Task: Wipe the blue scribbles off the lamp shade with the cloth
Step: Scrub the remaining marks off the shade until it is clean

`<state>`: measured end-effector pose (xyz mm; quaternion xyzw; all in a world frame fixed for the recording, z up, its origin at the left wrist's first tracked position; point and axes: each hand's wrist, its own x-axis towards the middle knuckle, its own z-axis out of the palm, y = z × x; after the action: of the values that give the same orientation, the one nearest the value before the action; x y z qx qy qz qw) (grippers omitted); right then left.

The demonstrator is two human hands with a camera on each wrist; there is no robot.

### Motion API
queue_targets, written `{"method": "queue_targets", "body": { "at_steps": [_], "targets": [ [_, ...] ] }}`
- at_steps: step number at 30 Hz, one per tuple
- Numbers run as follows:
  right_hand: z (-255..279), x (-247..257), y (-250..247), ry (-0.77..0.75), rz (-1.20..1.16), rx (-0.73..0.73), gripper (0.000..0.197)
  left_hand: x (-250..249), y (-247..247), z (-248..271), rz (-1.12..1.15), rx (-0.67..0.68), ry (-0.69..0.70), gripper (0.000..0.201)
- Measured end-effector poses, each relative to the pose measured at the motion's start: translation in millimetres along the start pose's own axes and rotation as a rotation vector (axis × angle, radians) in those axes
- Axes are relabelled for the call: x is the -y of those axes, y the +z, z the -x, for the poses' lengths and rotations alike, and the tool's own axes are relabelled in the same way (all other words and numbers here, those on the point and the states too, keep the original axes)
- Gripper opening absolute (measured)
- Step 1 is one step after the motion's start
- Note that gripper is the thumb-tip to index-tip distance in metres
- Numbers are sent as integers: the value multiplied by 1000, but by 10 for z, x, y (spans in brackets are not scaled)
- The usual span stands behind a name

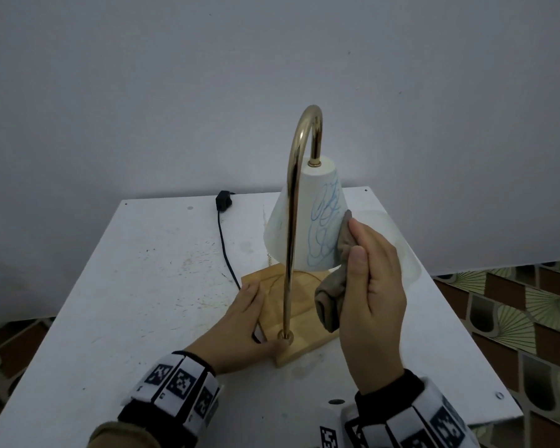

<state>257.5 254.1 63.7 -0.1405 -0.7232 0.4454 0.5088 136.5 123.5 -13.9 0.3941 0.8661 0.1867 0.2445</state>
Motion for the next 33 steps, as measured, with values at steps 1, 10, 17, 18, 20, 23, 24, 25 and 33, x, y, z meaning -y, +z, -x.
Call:
{"method": "queue_targets", "body": {
  "at_steps": [1,10,17,18,20,23,24,25,33],
  "targets": [
    [-10,-20,-8,10,6,-5,43,-33,16,20,-13,-25,-13,114],
    [-21,8,29,-37,-24,-8,41,-143,80,90,-23,-170,-22,101],
    [-86,-97,19,37,-2,-51,40,-212,63,116,-33,-142,-55,99],
    [-118,-76,30,39,-9,-59,41,-211,74,114,-37,-141,-60,99],
    [-149,5,63,11,-25,-56,42,-208,90,107,-47,-140,-65,98],
    [-51,98,127,-77,-6,-18,40,-181,126,93,-47,-141,-79,98],
    [11,80,137,-114,25,-14,39,-170,135,81,-40,-141,-78,99],
    [72,42,142,-141,53,-18,39,-163,139,74,-39,-132,-76,103],
    [-130,-197,77,76,26,-120,37,-163,120,72,-34,-94,-52,143]
  ]
}}
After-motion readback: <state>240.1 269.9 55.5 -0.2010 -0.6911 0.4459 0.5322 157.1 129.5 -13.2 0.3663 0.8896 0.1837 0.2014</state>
